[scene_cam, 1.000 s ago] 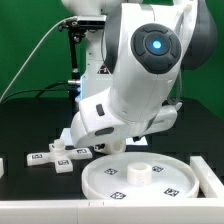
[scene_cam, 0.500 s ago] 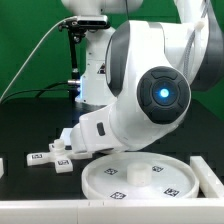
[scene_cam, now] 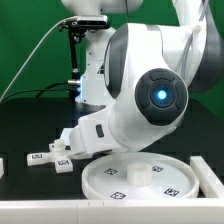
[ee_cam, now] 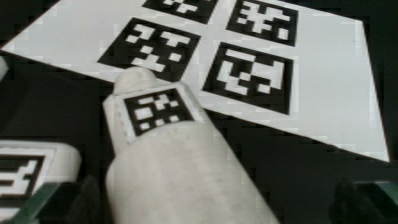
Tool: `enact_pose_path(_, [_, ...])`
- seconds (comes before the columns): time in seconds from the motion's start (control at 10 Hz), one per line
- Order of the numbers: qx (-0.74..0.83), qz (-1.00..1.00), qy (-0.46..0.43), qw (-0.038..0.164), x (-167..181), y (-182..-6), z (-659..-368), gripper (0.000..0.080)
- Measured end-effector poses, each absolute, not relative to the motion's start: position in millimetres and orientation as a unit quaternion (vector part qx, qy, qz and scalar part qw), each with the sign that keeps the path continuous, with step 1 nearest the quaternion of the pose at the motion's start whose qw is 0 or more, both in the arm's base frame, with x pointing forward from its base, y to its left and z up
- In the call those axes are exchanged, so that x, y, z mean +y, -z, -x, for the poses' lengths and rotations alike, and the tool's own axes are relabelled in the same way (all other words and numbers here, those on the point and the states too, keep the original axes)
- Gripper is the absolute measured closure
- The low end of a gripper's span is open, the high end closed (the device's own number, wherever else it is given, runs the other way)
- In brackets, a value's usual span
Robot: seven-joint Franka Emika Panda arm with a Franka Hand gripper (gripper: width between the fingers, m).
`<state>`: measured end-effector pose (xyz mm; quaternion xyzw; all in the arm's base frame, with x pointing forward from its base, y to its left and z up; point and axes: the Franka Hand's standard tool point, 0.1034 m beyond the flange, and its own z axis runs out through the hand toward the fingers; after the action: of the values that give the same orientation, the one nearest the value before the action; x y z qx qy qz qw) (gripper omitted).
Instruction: Assemble round table
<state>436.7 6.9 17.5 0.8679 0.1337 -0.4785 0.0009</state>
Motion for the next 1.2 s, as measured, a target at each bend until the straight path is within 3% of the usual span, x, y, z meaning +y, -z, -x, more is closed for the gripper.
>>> enact_pose_path(0.2, [0.135, -0.871, 0.473, 0.0, 5.5, -14.7, -435.6, 0.015])
enact_pose_path(0.4, [0.135, -0.87, 0.473, 0.0, 5.5, -14.1, -435.3, 0.0396])
enact_pose_path(0.8, [0.13, -0.872, 0.472, 0.0, 6.6, -15.3, -436.3, 0.0393])
enact_pose_path(1.0, [0.107, -0.876, 0.471, 0.004, 11.0, -44.5, -442.3, 0.0393])
enact_pose_path(1.2, [0.09, -0.9, 0.426, -0.011, 18.3, -78.8, -465.1, 0.0393])
